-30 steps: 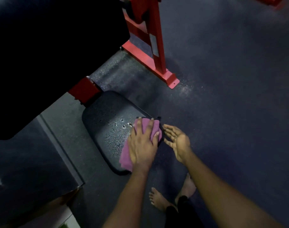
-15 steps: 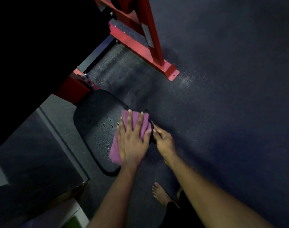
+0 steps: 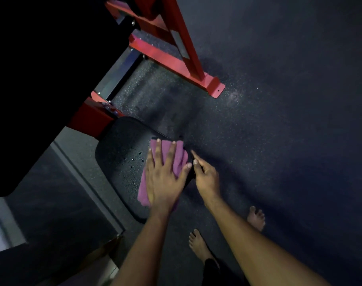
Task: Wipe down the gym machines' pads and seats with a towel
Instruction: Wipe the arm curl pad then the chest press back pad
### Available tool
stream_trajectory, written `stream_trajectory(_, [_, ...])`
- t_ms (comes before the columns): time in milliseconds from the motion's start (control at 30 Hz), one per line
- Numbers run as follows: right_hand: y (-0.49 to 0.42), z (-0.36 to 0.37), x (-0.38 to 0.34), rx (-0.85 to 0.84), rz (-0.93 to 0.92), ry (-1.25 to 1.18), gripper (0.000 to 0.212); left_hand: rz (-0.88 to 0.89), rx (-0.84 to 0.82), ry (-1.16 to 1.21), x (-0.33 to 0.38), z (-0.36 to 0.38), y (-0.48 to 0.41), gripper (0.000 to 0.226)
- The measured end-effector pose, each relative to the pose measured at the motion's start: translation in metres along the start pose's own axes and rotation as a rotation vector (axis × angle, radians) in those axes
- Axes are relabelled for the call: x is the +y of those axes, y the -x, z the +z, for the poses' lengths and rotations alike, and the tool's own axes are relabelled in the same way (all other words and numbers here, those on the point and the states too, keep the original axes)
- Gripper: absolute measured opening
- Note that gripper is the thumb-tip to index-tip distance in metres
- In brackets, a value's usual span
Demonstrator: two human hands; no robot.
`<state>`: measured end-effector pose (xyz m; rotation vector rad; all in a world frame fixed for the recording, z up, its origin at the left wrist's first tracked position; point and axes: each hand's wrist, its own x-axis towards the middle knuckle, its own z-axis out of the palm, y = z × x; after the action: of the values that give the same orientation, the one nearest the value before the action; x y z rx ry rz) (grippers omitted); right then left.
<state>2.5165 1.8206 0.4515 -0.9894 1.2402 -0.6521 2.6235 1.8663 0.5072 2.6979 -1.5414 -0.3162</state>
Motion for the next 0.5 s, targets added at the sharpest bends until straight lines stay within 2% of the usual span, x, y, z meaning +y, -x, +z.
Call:
stream_trajectory(67, [0.004,0.007,0.0,0.07,-0.017,0.002,0.034,0.021,-0.015,0.003,-0.009,0.002,0.005,0.066])
stream_trajectory(167, [0.009,0.018,-0.001,0.147,-0.06,0.013,0.034,0.037,-0.024,0.026,-0.012,0.0,-0.038,0.057])
stream_trajectory(267, [0.012,0.027,-0.002,0.208,-0.099,0.011,0.035,0.037,-0.031,0.028,-0.014,-0.003,-0.066,0.056])
stream_trajectory(333, [0.009,0.03,0.0,0.249,-0.084,-0.015,0.033,0.048,-0.002,0.022,-0.013,-0.001,-0.053,0.057])
stream_trajectory(400, [0.005,0.031,0.004,0.262,-0.022,-0.11,0.032,0.103,0.005,0.007,-0.016,0.001,-0.02,0.057])
stream_trajectory(500, [0.006,0.03,0.009,0.181,0.082,-0.381,0.034,0.129,-0.03,0.009,-0.024,0.002,0.008,0.057])
